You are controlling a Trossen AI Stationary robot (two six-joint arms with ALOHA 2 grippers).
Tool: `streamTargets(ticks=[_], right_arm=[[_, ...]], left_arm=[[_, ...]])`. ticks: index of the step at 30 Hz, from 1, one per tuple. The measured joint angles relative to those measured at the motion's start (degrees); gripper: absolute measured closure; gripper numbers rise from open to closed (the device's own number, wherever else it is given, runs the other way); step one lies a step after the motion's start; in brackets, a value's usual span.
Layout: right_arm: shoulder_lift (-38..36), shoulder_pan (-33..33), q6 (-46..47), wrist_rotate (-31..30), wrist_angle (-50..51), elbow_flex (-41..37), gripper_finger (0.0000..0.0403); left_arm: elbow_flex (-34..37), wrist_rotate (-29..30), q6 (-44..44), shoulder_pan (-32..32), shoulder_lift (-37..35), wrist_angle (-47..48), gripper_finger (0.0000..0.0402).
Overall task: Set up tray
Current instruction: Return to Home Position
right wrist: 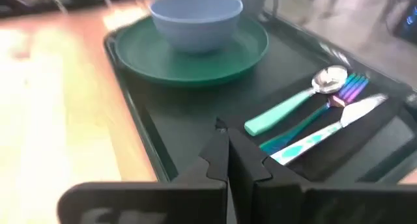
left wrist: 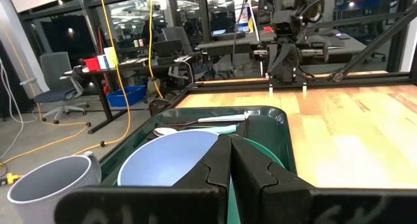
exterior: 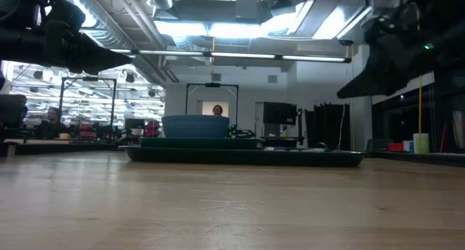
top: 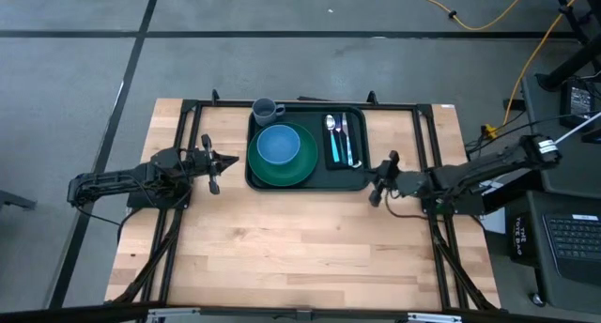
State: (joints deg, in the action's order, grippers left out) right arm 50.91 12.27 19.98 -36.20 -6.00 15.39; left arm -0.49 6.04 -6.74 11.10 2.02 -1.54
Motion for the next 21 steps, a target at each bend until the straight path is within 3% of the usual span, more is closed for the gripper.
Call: streamTargets(ticks=[10,21], right_arm=[[-15.8,-6.0,-14.1,9.7,-5.2,-7.6,0.0401],[-28.0,-14.0,-19.1,23.0,-8.4,-15.0,0.0402]], left_arm=[[0.0,0.0,0.0,0.0,0.0,0.0,0.0398],[0.0,0.0,0.0,0.0,0.0,0.0,0.0398]])
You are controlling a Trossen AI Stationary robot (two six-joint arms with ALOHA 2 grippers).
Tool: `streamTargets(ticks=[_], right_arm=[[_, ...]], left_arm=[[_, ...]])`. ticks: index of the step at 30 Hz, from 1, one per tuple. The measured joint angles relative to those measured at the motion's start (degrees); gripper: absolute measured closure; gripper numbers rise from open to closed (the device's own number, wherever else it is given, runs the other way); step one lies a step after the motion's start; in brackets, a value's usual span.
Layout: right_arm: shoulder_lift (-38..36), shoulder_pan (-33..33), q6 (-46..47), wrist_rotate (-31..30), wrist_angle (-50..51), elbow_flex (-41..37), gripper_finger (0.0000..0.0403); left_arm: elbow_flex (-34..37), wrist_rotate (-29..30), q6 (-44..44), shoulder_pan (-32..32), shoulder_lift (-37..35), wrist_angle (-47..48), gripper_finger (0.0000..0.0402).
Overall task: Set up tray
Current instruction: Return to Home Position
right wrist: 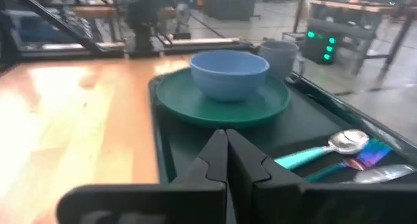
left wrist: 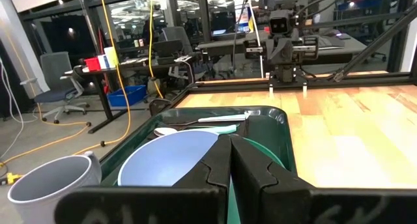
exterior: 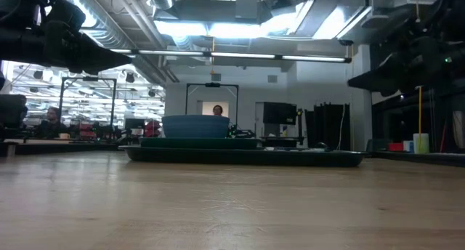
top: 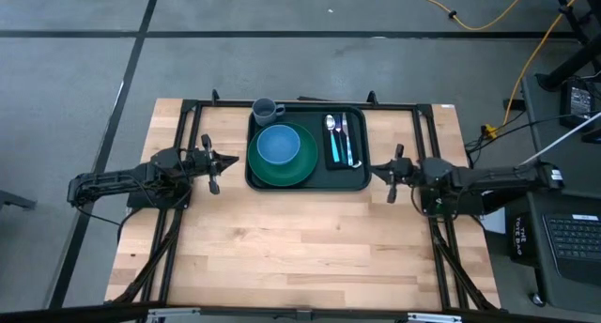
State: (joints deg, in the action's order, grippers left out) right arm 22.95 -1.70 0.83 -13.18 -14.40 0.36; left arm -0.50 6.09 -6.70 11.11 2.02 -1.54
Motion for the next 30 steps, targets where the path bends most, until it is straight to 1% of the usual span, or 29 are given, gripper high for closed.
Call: streamTargets(ticks=[4,7,12,13,15,21,26,30], right_arm=[[-2.9,-0.9,-2.9,2.7,0.3,0.0,0.0401],[-4.9,-0.9,-5.6,3.1,0.2,0.0,0.04],[-7.0,-0.9,-7.8,8.9,0.2,0.0,0.04],[-7.1,-0.8,-8.2,9.3,0.2,0.0,0.0399],[-7.1,-0.9,-8.2,9.4,0.2,0.0,0.0395],[-7.1,-0.9,-4.2,9.4,1.5,0.0,0.0381],[-7.1,-0.9,-1.1,9.4,3.7,0.0,0.0378],[-7.1,-0.9,-0.6,9.4,3.7,0.0,0.0378]], left_arm=[[0.0,0.0,0.0,0.0,0.0,0.0,0.0398],[0.0,0.0,0.0,0.0,0.0,0.0,0.0398],[0.0,0.0,0.0,0.0,0.0,0.0,0.0398],[0.0,0.0,0.0,0.0,0.0,0.0,0.0398],[0.0,0.0,0.0,0.0,0.0,0.0,0.0398],[0.0,0.0,0.0,0.0,0.0,0.0,0.0398],[0.0,0.0,0.0,0.0,0.0,0.0,0.0398],[0.0,0.0,0.0,0.0,0.0,0.0,0.0398]])
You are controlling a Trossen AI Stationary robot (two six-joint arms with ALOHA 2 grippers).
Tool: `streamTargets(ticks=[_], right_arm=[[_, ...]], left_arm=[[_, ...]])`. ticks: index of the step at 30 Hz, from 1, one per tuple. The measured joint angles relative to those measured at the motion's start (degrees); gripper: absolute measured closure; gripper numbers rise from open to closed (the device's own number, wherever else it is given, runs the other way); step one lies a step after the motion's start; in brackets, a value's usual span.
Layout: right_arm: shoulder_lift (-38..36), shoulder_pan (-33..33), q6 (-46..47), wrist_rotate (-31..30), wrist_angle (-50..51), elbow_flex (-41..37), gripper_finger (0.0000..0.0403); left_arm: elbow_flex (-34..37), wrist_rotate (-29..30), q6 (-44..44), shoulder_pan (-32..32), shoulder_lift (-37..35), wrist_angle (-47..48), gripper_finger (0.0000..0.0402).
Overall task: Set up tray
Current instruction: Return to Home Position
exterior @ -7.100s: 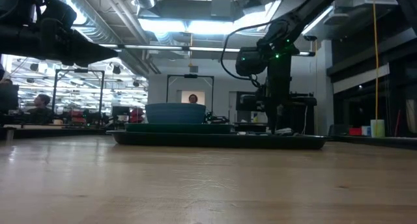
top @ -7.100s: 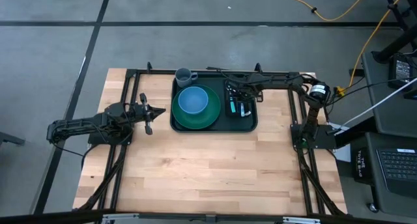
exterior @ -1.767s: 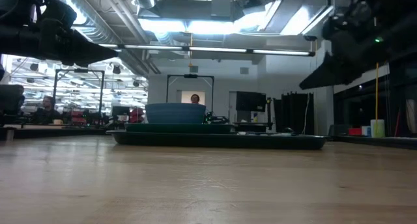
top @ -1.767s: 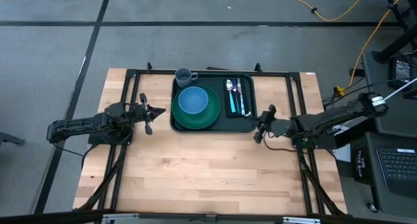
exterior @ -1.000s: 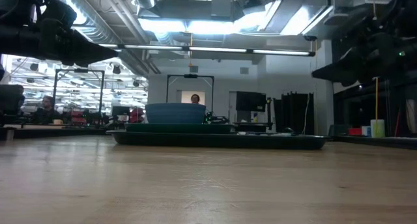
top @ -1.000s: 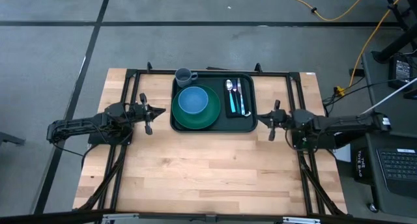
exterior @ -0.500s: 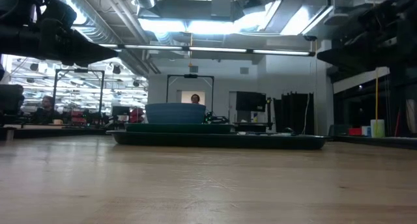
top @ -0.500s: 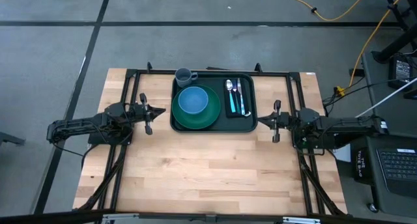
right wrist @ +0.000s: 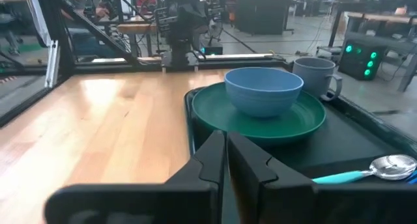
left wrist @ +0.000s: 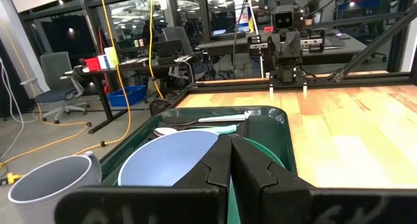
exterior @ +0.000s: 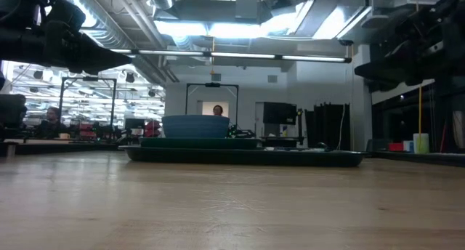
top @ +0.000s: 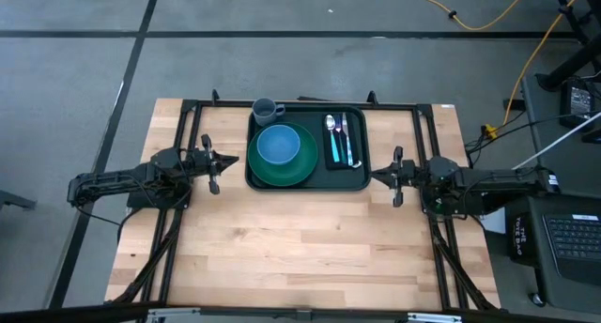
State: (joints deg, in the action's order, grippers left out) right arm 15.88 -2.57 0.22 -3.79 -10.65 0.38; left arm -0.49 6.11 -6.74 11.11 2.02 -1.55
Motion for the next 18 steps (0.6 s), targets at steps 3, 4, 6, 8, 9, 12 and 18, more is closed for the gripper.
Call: streamTargets(ticks=[3,4,6,8,9,12,18], right_arm=[[0.0,0.0,1.5,0.0,-0.1,0.0,0.0378],[0.0,0.0,1.7,0.0,-0.1,0.0,0.0378],[0.0,0.0,2.6,0.0,-0.1,0.0,0.0378],[0.0,0.0,2.6,0.0,-0.1,0.0,0.0377],[0.0,0.0,2.5,0.0,-0.1,0.0,0.0377],[0.0,0.0,2.8,0.0,-0.1,0.0,0.0377],[-0.7,1.6,2.6,-0.1,0.1,0.0,0.0377]], left_arm=[[0.0,0.0,0.0,0.0,0.0,0.0,0.0398],[0.0,0.0,0.0,0.0,0.0,0.0,0.0398],[0.0,0.0,0.0,0.0,0.0,0.0,0.0398],[0.0,0.0,0.0,0.0,0.0,0.0,0.0398],[0.0,0.0,0.0,0.0,0.0,0.0,0.0398],[0.0,0.0,0.0,0.0,0.0,0.0,0.0398],[0.0,0.0,0.0,0.0,0.0,0.0,0.0398]])
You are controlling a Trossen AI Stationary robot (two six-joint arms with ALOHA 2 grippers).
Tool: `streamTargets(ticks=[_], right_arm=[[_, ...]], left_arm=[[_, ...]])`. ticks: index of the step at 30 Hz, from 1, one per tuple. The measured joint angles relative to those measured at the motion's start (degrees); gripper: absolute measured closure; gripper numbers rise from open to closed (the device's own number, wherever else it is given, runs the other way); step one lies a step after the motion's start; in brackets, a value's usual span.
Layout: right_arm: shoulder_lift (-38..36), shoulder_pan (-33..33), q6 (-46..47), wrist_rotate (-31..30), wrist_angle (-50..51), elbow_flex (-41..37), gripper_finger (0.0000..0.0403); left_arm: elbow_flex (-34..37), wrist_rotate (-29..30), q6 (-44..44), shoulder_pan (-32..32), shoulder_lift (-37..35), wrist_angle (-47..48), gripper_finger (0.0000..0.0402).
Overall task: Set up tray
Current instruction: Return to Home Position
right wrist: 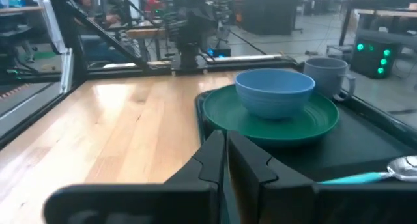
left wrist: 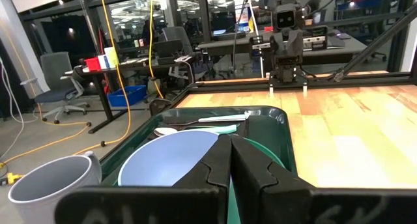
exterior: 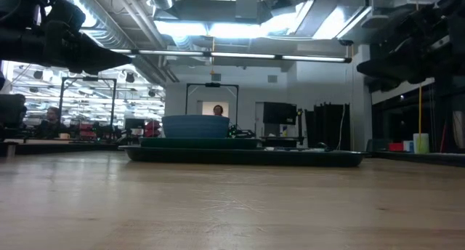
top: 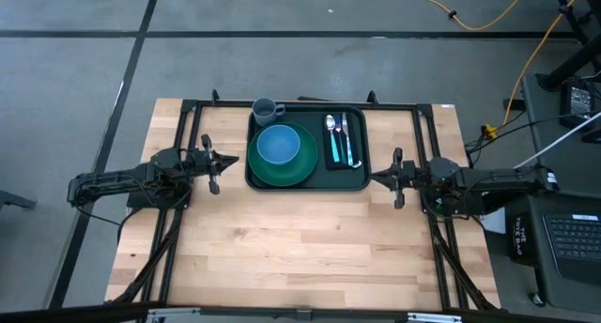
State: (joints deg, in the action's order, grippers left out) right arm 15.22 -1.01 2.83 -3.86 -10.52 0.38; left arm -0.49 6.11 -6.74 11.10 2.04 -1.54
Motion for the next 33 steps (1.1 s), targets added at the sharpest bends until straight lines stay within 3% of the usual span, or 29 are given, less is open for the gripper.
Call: streamTargets(ticks=[5,11,17,25,33], right_arm=[[-1.4,2.6,0.0,0.2,0.4,0.0,0.0377],[-10.1,6.4,0.2,2.1,8.7,0.0,0.0377],[-13.8,10.3,0.4,2.1,8.8,0.0,0.0377],[-13.7,10.9,6.6,2.0,8.8,0.0,0.0377],[-13.7,10.9,6.1,2.0,8.7,0.0,0.0377]], left_arm=[[0.0,0.0,0.0,0.0,0.0,0.0,0.0398],[0.0,0.0,0.0,0.0,0.0,0.0,0.0398],[0.0,-0.1,0.0,0.0,0.0,0.0,0.0398],[0.0,-0.1,0.0,0.0,0.0,0.0,0.0398],[0.0,-0.1,0.0,0.0,0.0,0.0,0.0398]])
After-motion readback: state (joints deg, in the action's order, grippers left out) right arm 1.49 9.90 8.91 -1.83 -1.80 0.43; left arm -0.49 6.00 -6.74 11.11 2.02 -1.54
